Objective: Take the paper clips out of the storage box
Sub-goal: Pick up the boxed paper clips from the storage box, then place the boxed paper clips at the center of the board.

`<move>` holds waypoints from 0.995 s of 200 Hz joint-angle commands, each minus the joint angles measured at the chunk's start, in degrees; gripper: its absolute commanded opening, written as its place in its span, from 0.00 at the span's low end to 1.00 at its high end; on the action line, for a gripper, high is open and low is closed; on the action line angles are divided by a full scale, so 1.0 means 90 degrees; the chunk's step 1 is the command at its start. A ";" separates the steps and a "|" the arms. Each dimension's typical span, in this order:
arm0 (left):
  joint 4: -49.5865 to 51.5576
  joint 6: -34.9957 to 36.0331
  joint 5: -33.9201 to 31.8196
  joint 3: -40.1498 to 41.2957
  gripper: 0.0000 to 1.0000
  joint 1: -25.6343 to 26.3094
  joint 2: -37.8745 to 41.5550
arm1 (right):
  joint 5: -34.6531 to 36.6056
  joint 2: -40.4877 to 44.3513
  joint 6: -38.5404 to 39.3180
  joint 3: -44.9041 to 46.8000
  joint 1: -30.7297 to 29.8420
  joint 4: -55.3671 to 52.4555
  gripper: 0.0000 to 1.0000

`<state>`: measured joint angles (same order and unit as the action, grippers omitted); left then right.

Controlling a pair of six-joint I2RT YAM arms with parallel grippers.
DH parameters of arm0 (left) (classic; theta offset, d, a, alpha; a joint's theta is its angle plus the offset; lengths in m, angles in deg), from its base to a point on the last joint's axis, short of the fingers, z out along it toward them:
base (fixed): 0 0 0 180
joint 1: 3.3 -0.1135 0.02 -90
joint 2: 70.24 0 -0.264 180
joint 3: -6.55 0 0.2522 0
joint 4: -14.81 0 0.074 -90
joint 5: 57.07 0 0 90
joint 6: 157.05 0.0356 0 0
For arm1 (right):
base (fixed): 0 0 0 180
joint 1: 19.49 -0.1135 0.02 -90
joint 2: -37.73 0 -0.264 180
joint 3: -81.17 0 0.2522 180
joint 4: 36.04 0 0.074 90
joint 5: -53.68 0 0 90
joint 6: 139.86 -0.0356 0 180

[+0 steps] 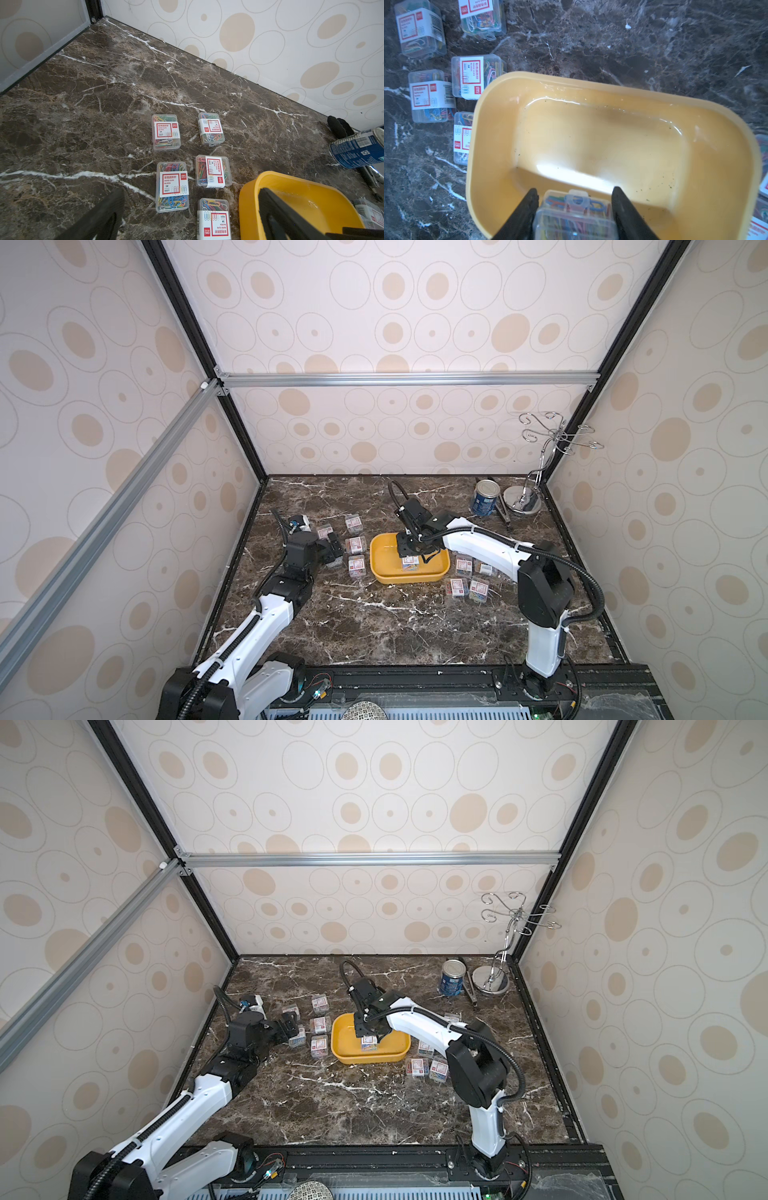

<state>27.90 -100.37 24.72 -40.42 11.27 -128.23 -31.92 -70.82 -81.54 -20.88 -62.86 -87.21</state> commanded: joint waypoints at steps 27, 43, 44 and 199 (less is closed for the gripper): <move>-0.0675 0.0625 -0.1119 0.0586 1.00 -0.0012 -0.0033 | 0.0189 0.0893 -0.0040 0.0782 -0.0005 0.0130 0.50; -0.0946 0.0629 -0.1501 0.0815 1.00 -0.0022 -0.0196 | 0.0252 0.1162 -0.0077 0.1115 -0.0013 0.0176 0.50; -0.0958 0.0628 -0.1505 0.0822 1.00 -0.0025 -0.0201 | 0.0257 0.1177 -0.0080 0.1131 -0.0014 0.0179 0.50; 0.0822 -0.0239 -0.2023 0.1480 1.00 -0.0105 0.2258 | 0.0647 0.0098 0.0156 0.0309 -0.2058 0.1206 0.50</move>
<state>31.84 -100.72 9.12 -32.66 10.79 -115.73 -26.04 -65.45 -79.79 -15.07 -80.52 -79.60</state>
